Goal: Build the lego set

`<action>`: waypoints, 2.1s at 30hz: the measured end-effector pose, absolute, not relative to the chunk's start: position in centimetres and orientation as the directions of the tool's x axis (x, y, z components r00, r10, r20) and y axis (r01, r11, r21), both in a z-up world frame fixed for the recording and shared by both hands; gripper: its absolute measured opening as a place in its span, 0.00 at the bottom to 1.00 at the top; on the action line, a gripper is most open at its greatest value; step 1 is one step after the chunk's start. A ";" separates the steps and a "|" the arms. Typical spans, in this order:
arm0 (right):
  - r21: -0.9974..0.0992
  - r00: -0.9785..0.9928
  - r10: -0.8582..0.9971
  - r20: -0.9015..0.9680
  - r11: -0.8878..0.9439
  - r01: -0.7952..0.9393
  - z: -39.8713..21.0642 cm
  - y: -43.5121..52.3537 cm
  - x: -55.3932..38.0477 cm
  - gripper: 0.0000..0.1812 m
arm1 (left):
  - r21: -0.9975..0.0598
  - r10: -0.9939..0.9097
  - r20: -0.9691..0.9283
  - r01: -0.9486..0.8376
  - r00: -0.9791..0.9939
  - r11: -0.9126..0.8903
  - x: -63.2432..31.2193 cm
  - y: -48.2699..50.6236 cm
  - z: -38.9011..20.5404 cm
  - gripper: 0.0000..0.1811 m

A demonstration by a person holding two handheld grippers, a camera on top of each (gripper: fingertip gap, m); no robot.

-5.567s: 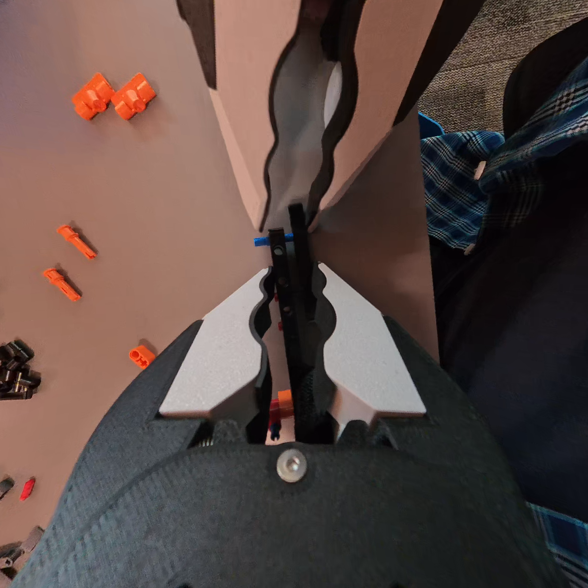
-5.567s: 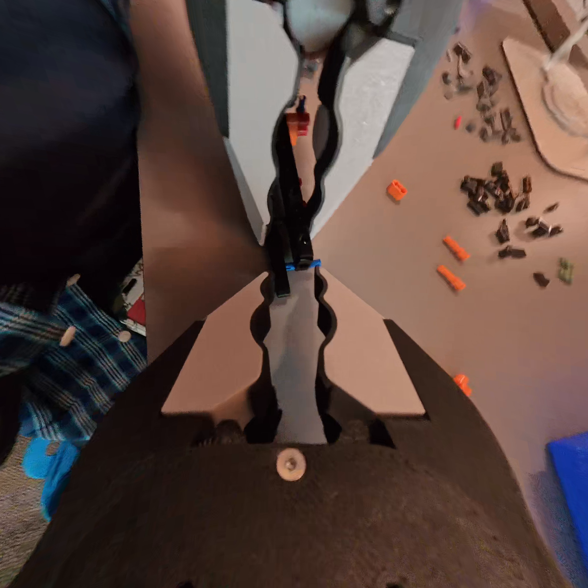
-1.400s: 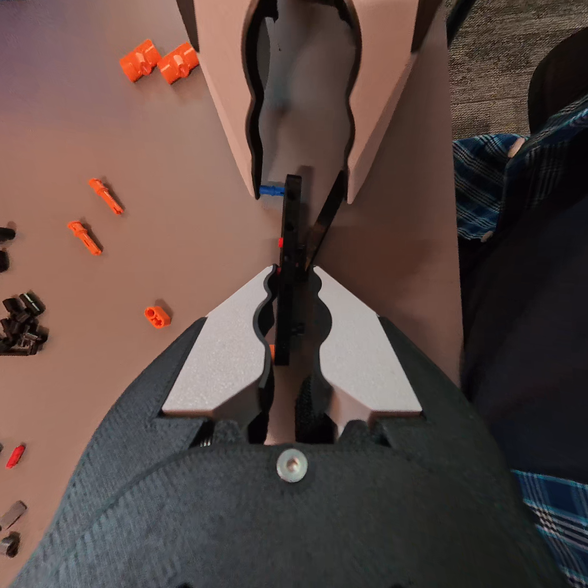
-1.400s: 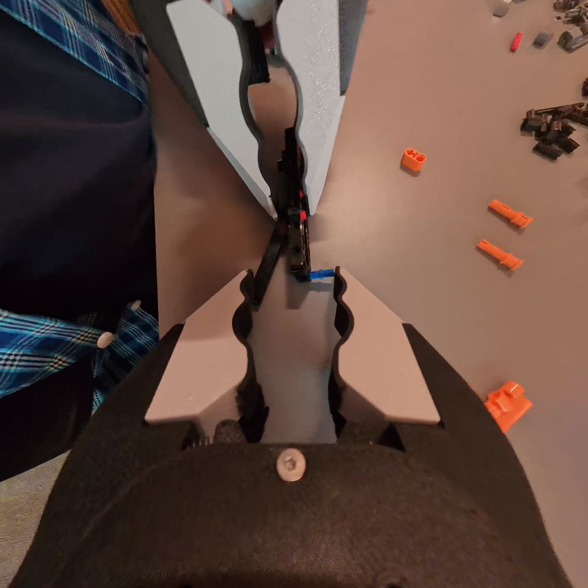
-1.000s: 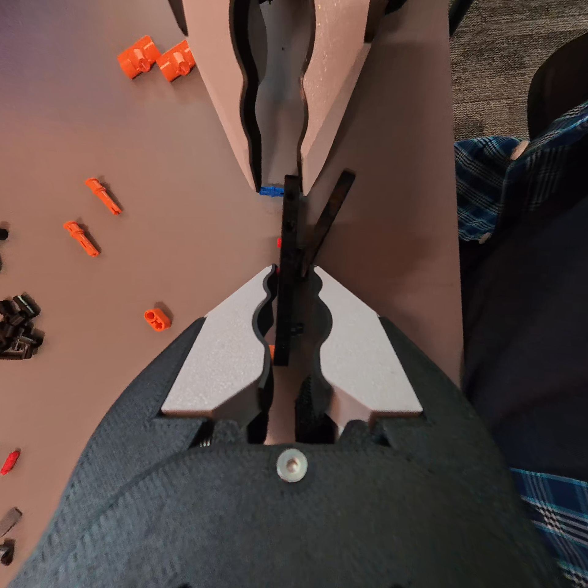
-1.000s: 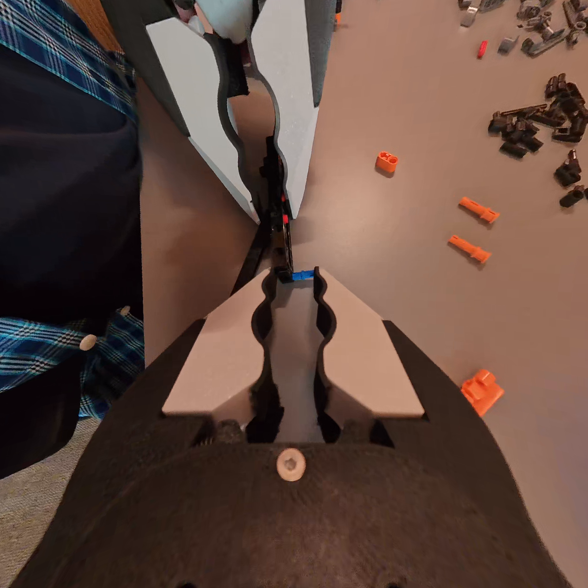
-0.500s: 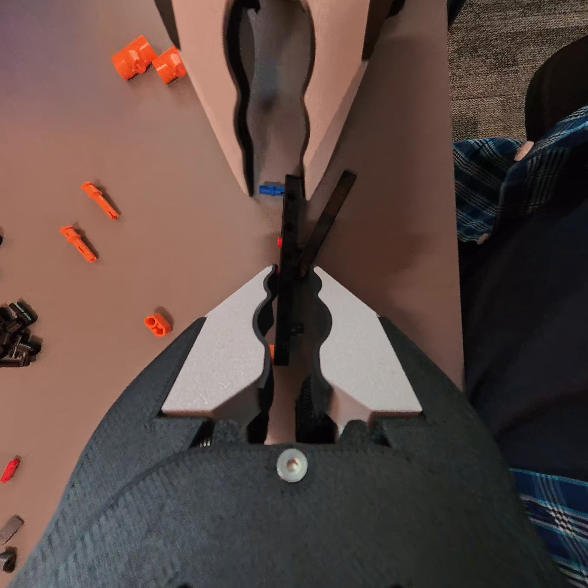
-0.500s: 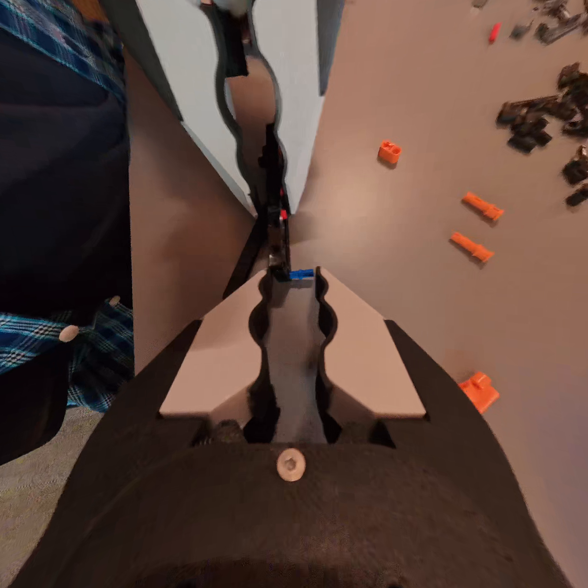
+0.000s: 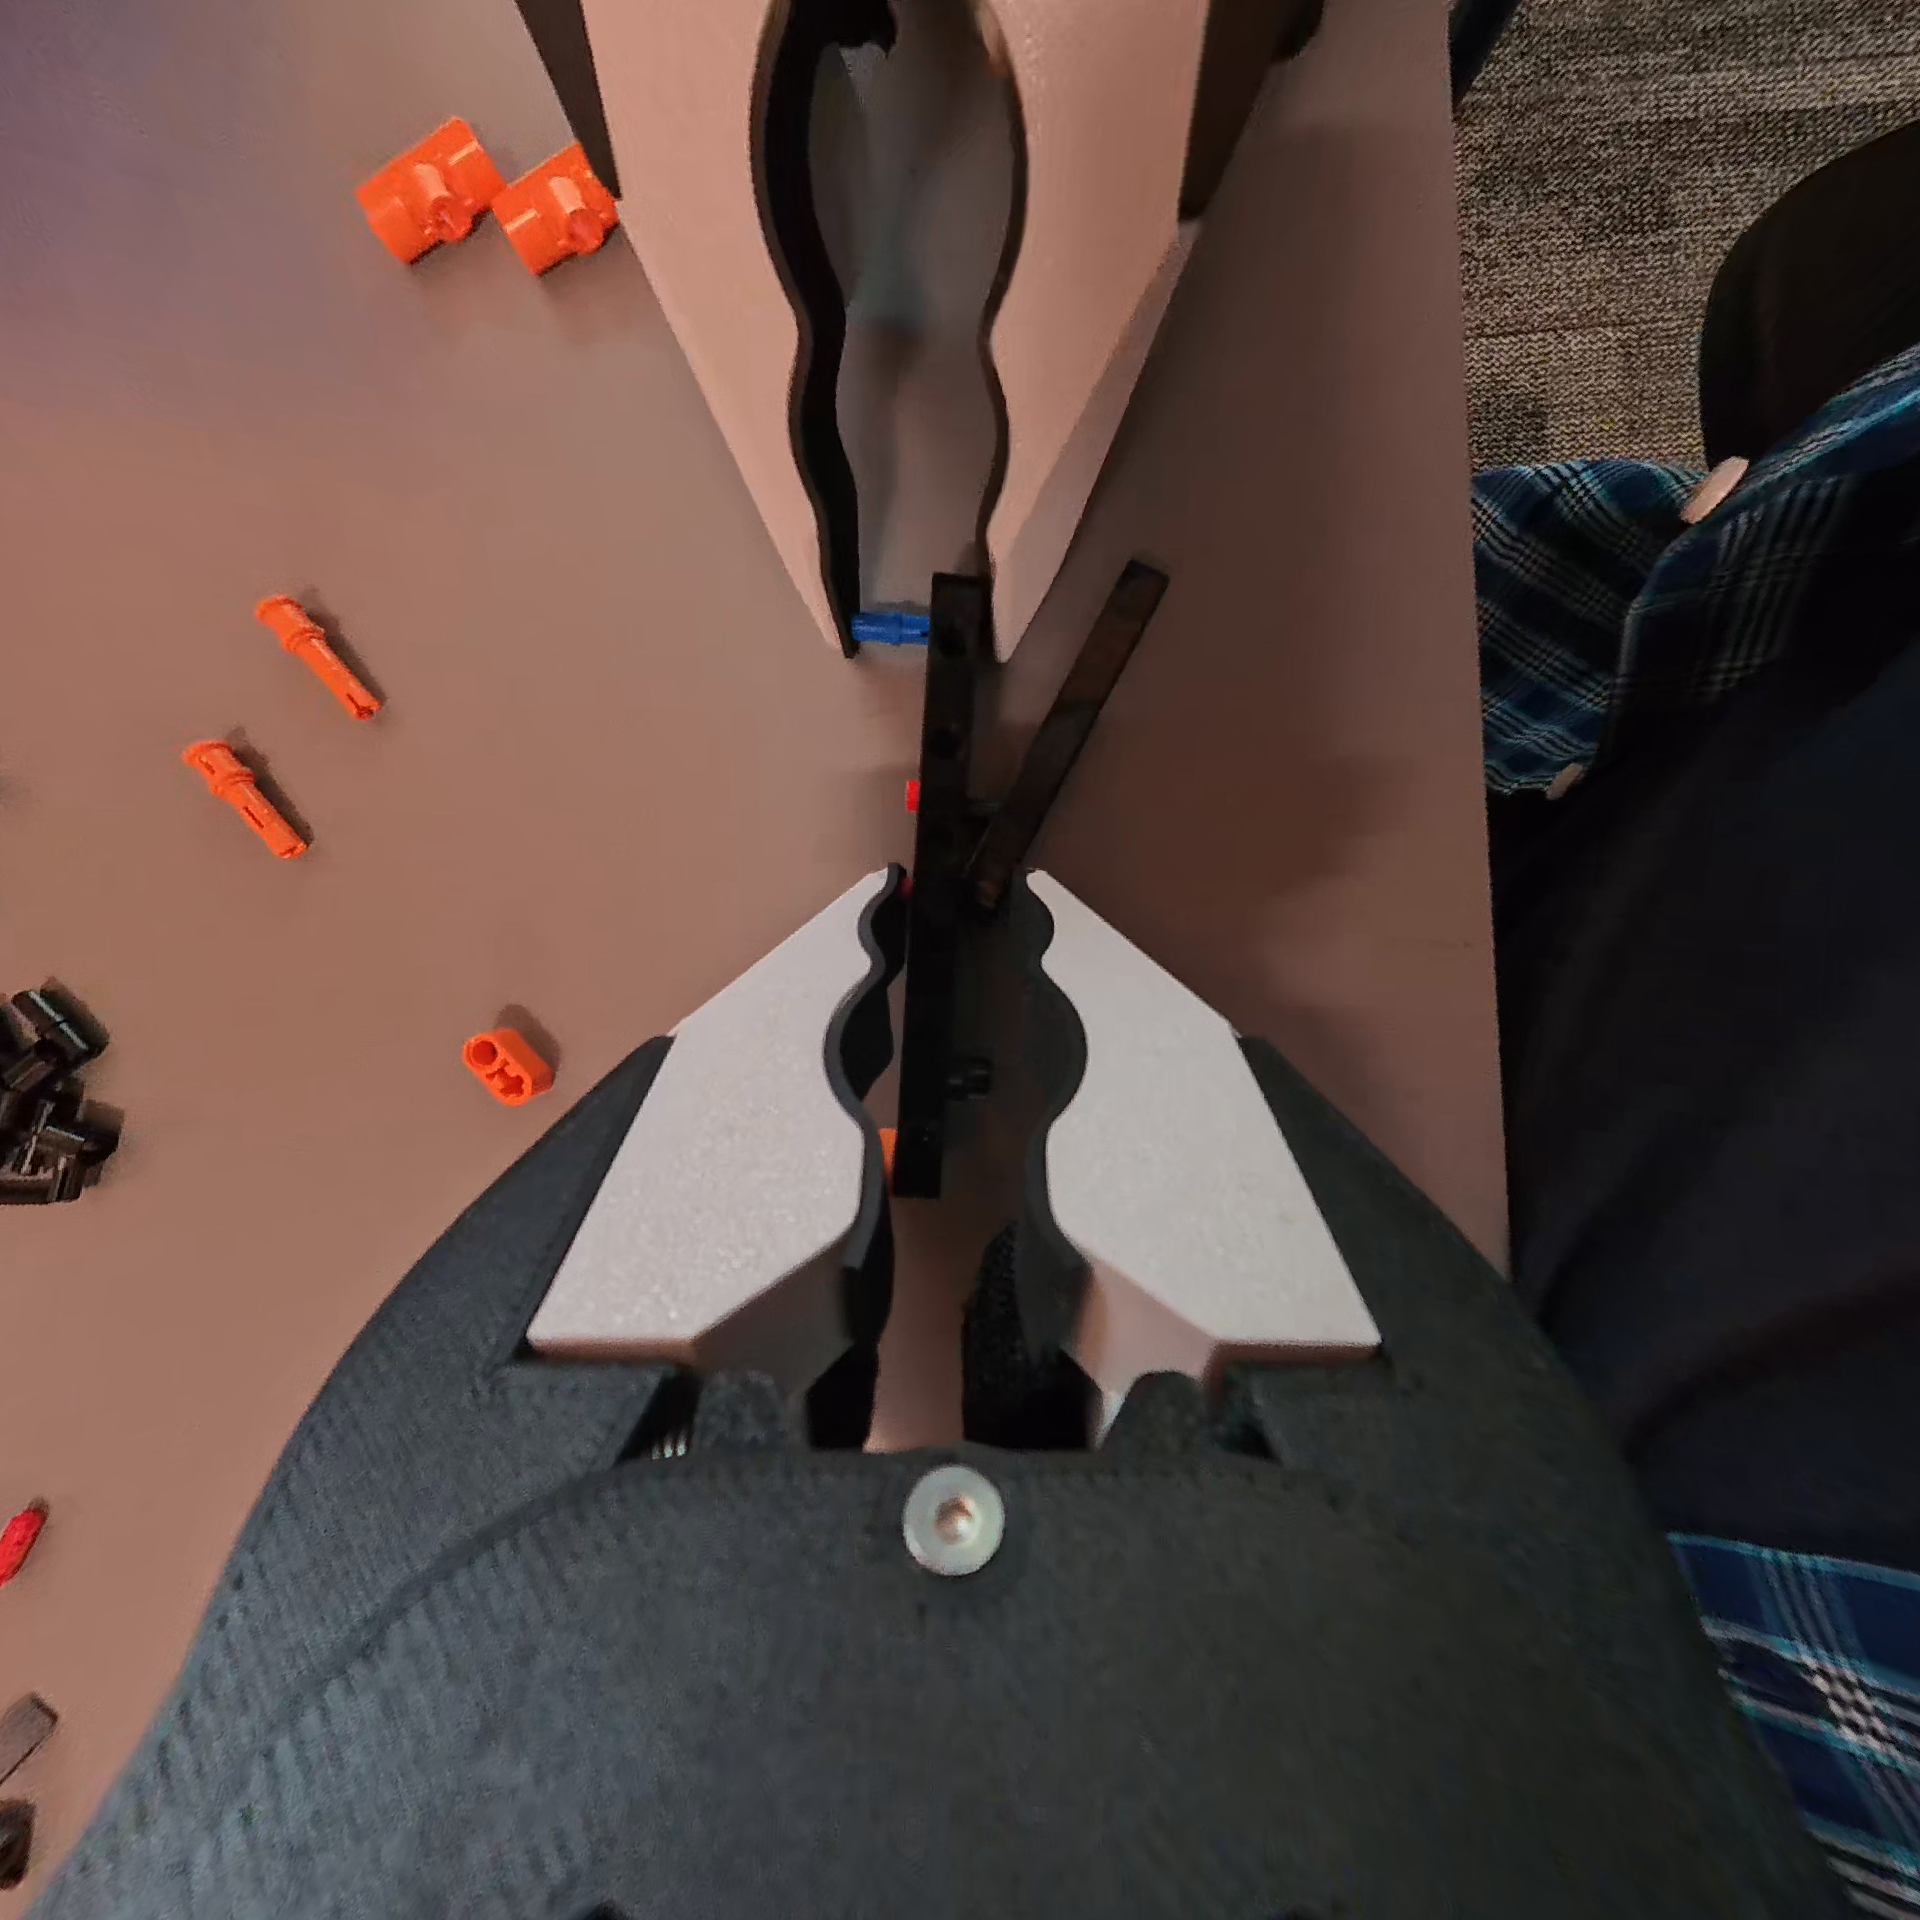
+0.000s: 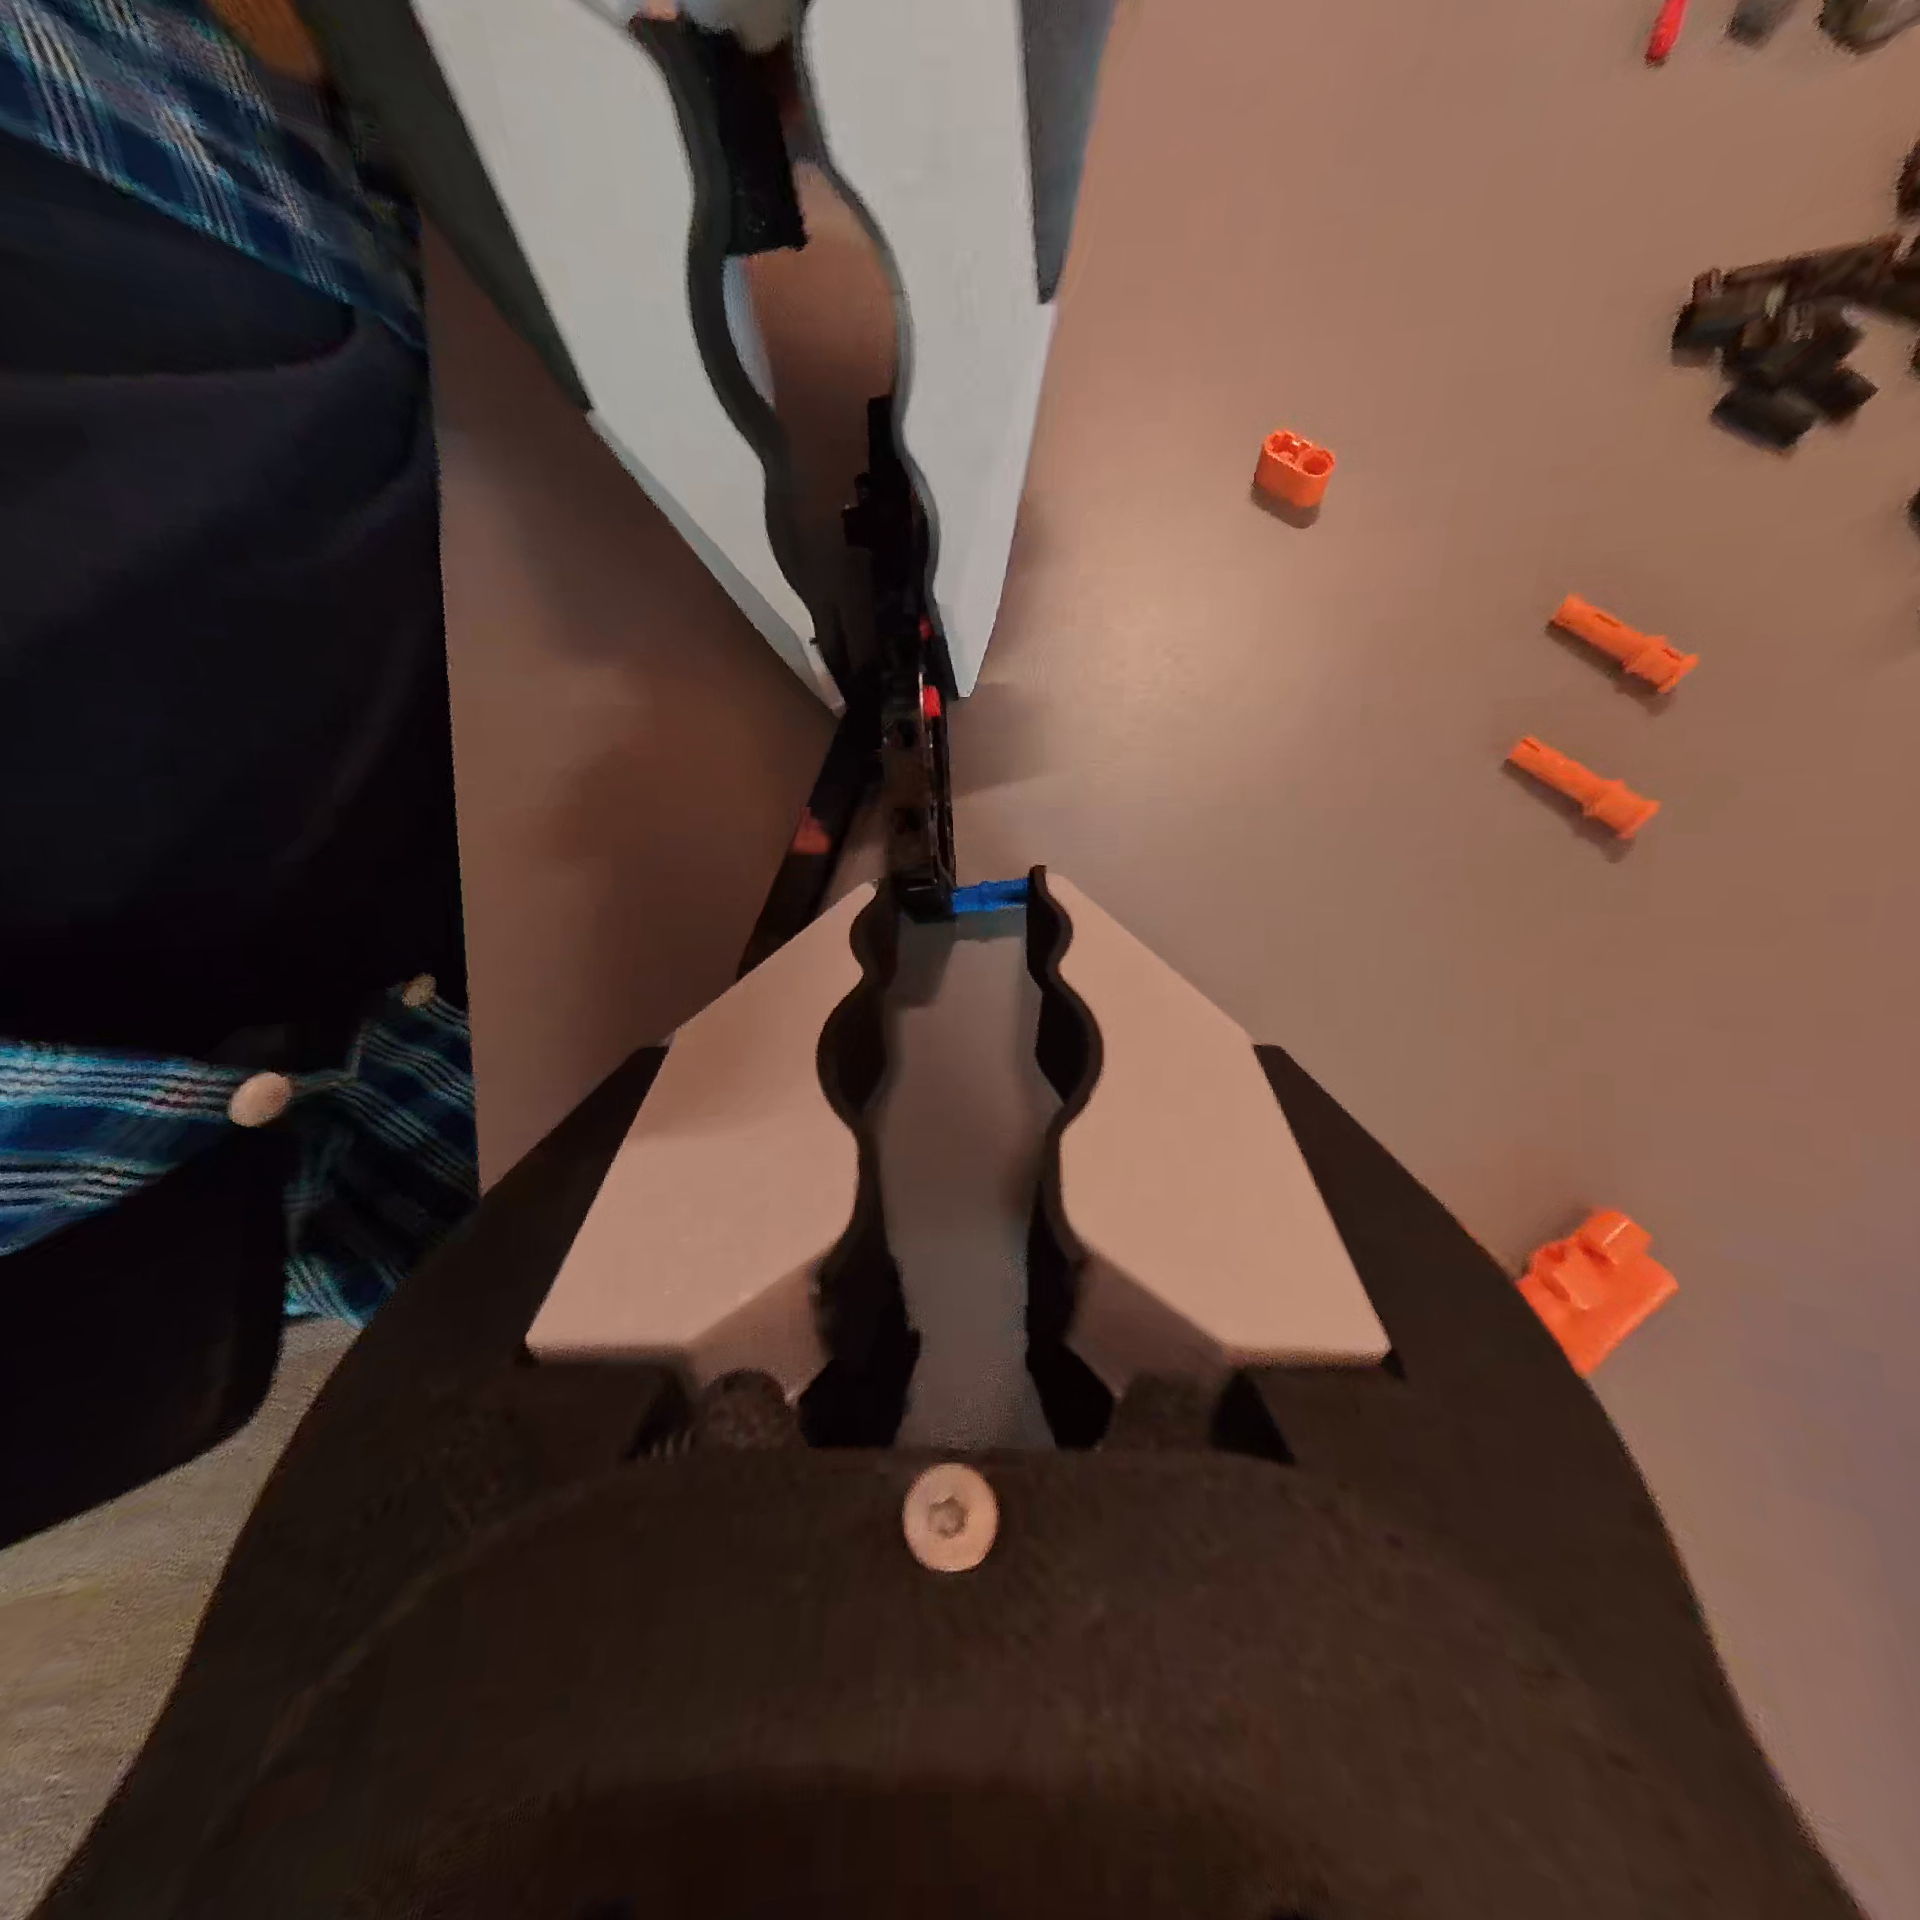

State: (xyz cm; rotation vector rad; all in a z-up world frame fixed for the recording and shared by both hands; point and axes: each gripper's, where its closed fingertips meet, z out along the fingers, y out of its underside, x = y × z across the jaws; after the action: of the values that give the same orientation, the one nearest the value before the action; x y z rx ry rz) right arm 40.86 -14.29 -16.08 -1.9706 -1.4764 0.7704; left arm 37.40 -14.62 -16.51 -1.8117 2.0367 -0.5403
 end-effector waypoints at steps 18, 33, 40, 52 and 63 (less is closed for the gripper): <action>-0.733 0.260 0.955 -0.144 -0.280 0.620 -16.0 -14.5 40.5 0.08 | -0.515 -0.995 -0.016 -0.852 -0.102 0.095 37.5 -14.6 -16.5 0.11; -0.741 0.199 0.975 -0.103 -0.209 0.639 -16.0 -16.5 41.2 0.30 | -0.501 -0.995 0.037 -0.863 -0.093 0.062 37.7 -14.7 -16.5 0.10; -0.737 0.238 0.971 -0.024 -0.178 0.652 -16.2 -15.6 41.6 0.16 | -0.483 -0.992 0.054 -0.872 -0.118 0.078 37.9 -15.0 -16.4 0.14; -0.741 0.236 0.972 0.006 -0.154 0.654 -16.2 -15.9 41.5 0.10 | -0.482 -0.986 0.027 -0.866 -0.167 0.134 40.0 -15.8 -16.5 0.19; -0.734 0.302 0.952 0.046 -0.173 0.657 -16.1 -15.9 41.9 0.11 | -0.492 -0.998 -0.003 -0.869 -0.065 0.058 39.8 -14.4 -16.5 0.05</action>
State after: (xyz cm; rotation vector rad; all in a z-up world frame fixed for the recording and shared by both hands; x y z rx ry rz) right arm 41.90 -15.94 -16.08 -1.9132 -1.4306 0.5736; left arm 39.80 -14.41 -16.54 -1.8734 2.0007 -0.5230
